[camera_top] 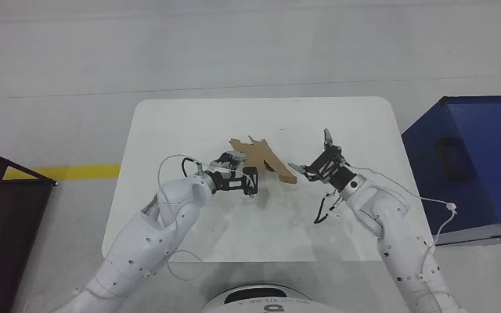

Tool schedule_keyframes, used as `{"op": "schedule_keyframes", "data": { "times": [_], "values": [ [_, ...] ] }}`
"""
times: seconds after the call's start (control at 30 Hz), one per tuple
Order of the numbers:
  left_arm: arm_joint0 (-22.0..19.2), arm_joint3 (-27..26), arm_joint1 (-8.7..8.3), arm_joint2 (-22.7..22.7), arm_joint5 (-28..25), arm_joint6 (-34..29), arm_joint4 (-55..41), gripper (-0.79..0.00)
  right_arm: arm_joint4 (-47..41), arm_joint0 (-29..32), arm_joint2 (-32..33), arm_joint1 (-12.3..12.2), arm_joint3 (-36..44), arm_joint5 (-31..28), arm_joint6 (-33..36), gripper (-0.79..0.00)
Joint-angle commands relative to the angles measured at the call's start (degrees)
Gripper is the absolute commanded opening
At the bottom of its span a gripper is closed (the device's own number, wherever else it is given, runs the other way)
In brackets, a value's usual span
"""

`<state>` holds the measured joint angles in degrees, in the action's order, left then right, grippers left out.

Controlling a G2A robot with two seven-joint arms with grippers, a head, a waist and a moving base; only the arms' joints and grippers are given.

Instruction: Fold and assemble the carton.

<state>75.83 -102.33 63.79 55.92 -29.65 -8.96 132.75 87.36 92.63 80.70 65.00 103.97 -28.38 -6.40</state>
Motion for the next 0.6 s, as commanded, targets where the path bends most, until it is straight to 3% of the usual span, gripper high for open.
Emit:
{"op": "schedule_keyframes", "data": {
  "times": [0.0, 0.1, 0.23, 0.3, 0.4, 0.57],
  "values": [
    [-0.14, 0.34, 0.10, 0.43, 0.24, -0.33, -1.02, -0.785, -0.05, 0.16, 0.48, -0.35, -0.10, -4.86, -2.33, 0.000],
    [-0.36, 0.30, 0.19, 0.73, 0.18, -0.35, -1.60, -0.785, 3.21, -0.31, -0.18, -0.76, -0.48, -8.89, -2.11, -0.022],
    [-0.86, 0.47, 0.32, 0.58, 0.20, -0.01, -1.40, -0.785, 3.61, -2.66, -3.37, -0.69, -2.84, -12.46, -1.09, -0.182],
    [-1.21, 0.75, 0.43, 0.48, 0.15, -0.04, -1.50, -0.785, 4.14, -4.04, -4.65, -0.69, -3.87, -14.05, -0.79, -0.206],
    [-1.76, 1.13, 0.53, 0.25, -0.07, 0.89, -1.48, -0.785, 4.56, -5.29, -6.12, -0.62, -4.87, -14.35, -0.63, -0.249],
    [-2.21, 1.63, 0.63, 0.19, 0.06, 1.93, -1.27, -0.785, 5.57, -7.11, -7.89, -0.23, -6.50, -9.11, 4.62, -0.286]
  ]
}}
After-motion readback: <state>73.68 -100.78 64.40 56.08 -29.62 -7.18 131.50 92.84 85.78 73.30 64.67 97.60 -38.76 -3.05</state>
